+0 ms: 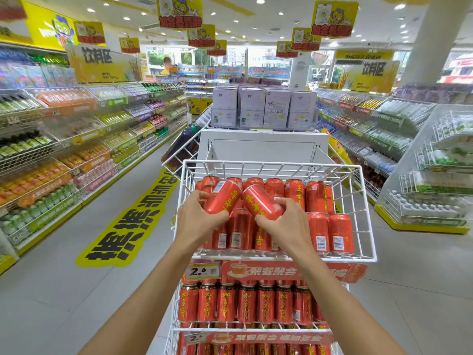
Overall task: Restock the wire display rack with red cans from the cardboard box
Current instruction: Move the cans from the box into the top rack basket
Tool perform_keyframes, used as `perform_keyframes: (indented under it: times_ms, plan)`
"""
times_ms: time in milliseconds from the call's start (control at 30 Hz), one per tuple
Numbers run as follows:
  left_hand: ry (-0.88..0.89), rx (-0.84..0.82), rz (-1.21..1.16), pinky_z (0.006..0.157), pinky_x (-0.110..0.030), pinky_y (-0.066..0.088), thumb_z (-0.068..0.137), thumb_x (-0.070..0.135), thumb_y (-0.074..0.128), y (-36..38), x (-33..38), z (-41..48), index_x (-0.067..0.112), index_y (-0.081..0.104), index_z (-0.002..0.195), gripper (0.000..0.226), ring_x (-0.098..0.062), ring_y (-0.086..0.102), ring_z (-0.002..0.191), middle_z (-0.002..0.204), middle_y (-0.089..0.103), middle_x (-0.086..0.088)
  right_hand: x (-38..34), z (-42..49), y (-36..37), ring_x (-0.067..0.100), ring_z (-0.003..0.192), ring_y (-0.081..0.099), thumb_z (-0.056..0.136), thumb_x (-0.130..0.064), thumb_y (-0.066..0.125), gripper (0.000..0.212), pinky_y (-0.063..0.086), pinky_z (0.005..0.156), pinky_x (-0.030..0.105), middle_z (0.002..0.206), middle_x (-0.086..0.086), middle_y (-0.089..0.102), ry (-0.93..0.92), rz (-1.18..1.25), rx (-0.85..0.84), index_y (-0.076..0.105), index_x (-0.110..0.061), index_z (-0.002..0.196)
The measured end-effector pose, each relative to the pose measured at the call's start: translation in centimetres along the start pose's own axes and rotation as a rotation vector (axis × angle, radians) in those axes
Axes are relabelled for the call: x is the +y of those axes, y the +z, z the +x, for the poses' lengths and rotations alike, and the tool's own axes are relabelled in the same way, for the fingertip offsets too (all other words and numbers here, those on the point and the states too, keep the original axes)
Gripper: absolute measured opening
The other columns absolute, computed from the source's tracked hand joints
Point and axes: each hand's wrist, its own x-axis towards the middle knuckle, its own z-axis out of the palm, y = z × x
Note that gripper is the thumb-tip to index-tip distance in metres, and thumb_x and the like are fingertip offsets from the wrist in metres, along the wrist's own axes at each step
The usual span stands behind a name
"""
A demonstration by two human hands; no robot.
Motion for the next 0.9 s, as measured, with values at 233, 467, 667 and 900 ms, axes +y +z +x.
perform_keyframes:
  times_ms: [233,467,667,900]
  plan:
    - [0.093,0.083,0.077,0.076,-0.03,0.053,0.065,0.029,0.092,-0.9,2.5,4.4,0.015,0.068,0.114,0.056,-0.017,0.065,0.085,0.095,0.07,0.002,-1.8,4.1,0.8,0.017,0.109,0.063,0.067,-0.052,0.084,0.069,0.049,0.085,0.029,0.115,-0.005,0.067,-0.025,0.091,0.021,0.064,-0.019,0.123]
    - [0.037,0.021,-0.099,0.087,-0.043,0.06,0.065,0.024,0.095,0.8,1.4,7.7,0.006,0.068,0.112,0.058,-0.024,0.072,0.09,0.101,0.075,-0.012,-1.8,7.3,2.0,0.014,0.105,0.067,0.063,-0.058,0.088,0.07,0.048,0.083,0.025,0.11,-0.007,0.071,-0.013,0.111,-0.009,0.067,-0.021,0.119]
    - [-0.027,0.073,-0.205,0.089,-0.044,0.062,0.069,0.025,0.095,3.0,0.8,10.1,0.007,0.068,0.113,0.055,-0.022,0.073,0.094,0.101,0.074,-0.008,-2.8,10.4,3.3,0.016,0.108,0.068,0.063,-0.067,0.088,0.074,0.049,0.084,0.03,0.11,-0.004,0.074,0.003,0.08,-0.062,0.074,-0.018,0.117]
    - [-0.042,0.172,-0.239,0.082,-0.033,0.062,0.072,0.02,0.092,4.5,0.0,11.9,0.006,0.071,0.119,0.053,-0.013,0.073,0.088,0.102,0.076,-0.007,-3.4,12.9,4.8,-0.003,0.066,0.068,0.064,-0.065,0.089,0.049,0.047,0.059,0.022,0.066,-0.012,0.075,0.059,0.12,-0.157,0.078,-0.019,0.074]
